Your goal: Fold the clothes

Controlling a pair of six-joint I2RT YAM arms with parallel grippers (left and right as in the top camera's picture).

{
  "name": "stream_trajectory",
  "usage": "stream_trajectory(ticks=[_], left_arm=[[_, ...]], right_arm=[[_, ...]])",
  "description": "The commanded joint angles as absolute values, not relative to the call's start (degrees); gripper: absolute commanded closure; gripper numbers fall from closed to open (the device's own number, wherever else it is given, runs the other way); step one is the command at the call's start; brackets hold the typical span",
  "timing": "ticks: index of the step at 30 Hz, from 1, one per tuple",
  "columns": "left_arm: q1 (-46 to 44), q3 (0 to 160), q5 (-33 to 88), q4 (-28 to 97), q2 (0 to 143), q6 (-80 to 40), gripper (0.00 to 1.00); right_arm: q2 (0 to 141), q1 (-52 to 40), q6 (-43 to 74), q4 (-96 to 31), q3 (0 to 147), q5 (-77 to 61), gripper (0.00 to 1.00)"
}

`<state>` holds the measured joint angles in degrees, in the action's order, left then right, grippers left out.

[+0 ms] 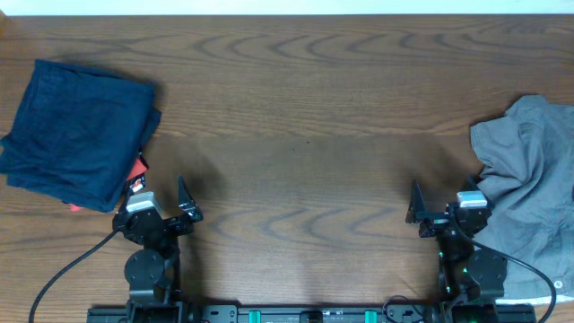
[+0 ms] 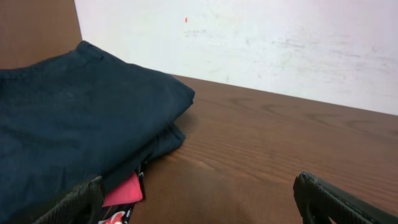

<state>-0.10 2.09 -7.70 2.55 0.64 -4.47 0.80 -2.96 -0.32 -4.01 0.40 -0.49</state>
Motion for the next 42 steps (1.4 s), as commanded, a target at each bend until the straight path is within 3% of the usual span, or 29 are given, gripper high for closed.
stream_trajectory(ticks=[1, 42], left_arm=[[0.1, 0.2, -8.4, 3.3, 0.3, -4.1, 0.02], [0.1, 0.2, -7.8, 3.4, 0.6, -4.3, 0.02]], right_arm=[[0.7, -3.7, -0.9, -4.3, 0.3, -0.9, 0.01], [0.7, -3.7, 2.0, -3.4, 0.3, -2.0, 0.01]])
